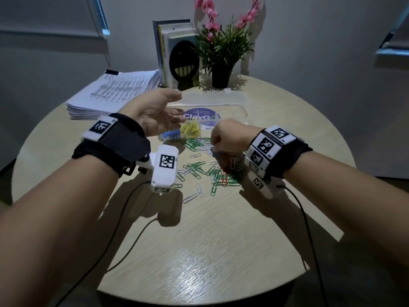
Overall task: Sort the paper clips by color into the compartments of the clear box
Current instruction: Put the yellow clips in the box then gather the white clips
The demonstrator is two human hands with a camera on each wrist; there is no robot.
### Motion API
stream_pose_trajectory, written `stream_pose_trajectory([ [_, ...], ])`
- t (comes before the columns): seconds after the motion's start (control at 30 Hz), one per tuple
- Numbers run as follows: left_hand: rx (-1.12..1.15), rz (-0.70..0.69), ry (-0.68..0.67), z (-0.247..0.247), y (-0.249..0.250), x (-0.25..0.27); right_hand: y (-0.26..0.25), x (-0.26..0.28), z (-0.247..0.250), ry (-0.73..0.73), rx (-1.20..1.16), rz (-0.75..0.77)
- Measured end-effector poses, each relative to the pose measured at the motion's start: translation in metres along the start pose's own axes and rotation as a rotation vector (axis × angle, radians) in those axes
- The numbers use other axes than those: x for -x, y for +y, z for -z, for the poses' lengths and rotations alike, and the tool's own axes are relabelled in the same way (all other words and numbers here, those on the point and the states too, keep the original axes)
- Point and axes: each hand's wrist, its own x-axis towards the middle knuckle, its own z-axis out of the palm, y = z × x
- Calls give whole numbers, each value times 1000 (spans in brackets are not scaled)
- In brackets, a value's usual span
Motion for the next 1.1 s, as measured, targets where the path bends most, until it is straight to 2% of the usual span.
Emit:
stream_pose_trajectory([
  [0.13,67,-1,-17,8,-10,11,-11,-10,-4,-103,64,20],
  [0.37,332,-26,-30,18,-24,22,-22,-21,-7,-115,97,-14],
  [0.63,684,46,-38,7,-62,20,-23,-24,-10,-89,70,-45],
  [0.73,740,78,-32,0,-71,15,-17,-21,-4,-70,-3,-67],
  [0.93,741,90,-55,-9,-82,10,-31,-14,26,20,-404,-32],
  [1.1,880,107,-172,-10,-87,9,-56,-18,33,45,-310,65],
])
